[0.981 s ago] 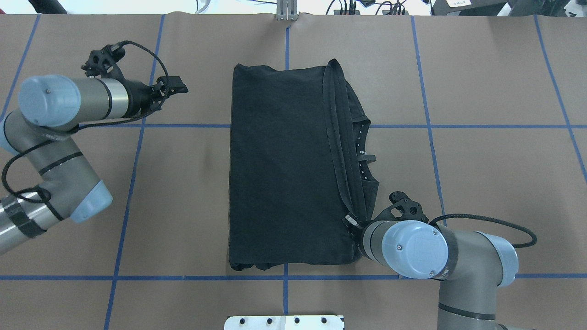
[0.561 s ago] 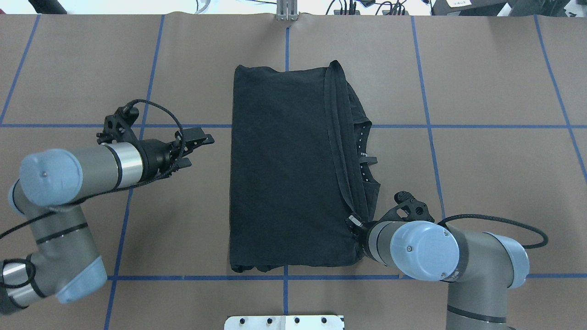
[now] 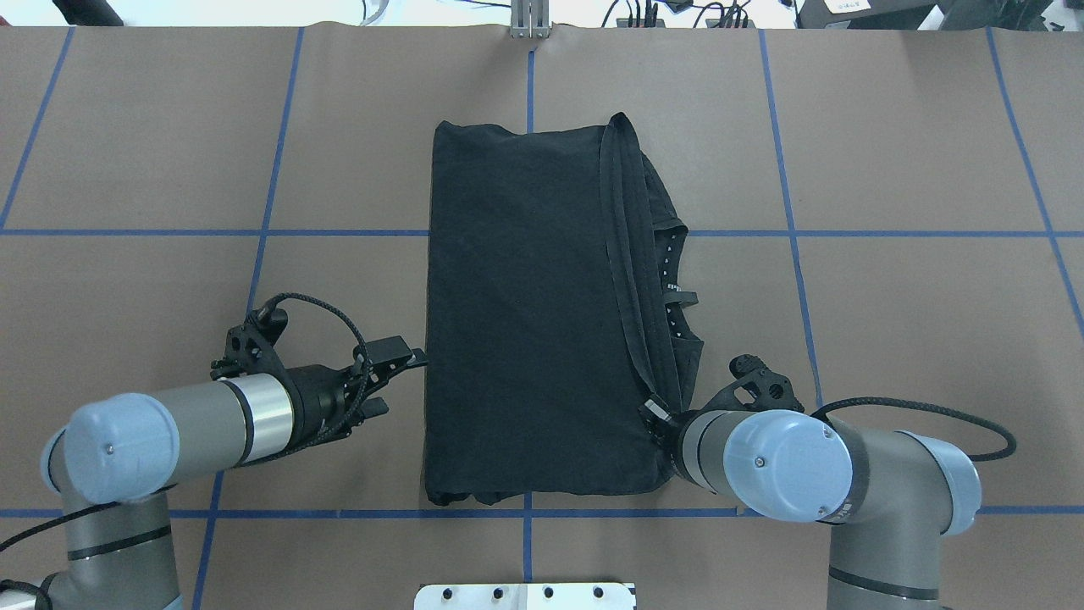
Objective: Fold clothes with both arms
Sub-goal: 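Move the left gripper to the other shirt corner nearest the robot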
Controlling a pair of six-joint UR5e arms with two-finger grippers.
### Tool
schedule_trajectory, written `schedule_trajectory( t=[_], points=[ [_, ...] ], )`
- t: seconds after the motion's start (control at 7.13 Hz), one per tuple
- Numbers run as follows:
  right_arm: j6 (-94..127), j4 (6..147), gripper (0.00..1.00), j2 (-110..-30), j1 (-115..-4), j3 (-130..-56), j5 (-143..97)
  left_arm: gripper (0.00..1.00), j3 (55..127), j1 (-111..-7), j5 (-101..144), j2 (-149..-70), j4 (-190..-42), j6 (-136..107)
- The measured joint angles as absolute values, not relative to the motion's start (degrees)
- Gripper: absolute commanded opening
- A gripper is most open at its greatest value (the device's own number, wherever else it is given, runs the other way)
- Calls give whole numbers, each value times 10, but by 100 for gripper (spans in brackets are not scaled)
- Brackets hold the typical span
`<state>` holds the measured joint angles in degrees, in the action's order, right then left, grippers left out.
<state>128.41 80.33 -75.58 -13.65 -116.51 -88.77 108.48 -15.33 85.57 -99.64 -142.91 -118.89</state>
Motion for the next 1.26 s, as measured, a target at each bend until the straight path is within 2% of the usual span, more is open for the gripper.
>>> schedule_trajectory(
  t=[0.42, 1.12, 1.26],
  points=[
    [1284, 803, 0, -755, -135, -1164, -888, 90, 1079, -111, 852, -995, -1425, -1222],
    [1285, 803, 0, -754, -133, -1162, -887, 74, 1064, -82, 847, -999, -1414, -1229],
    [1285, 803, 0, -754, -133, -1162, -887, 74, 1063, -80, 846, -999, -1414, -1229]
  ],
)
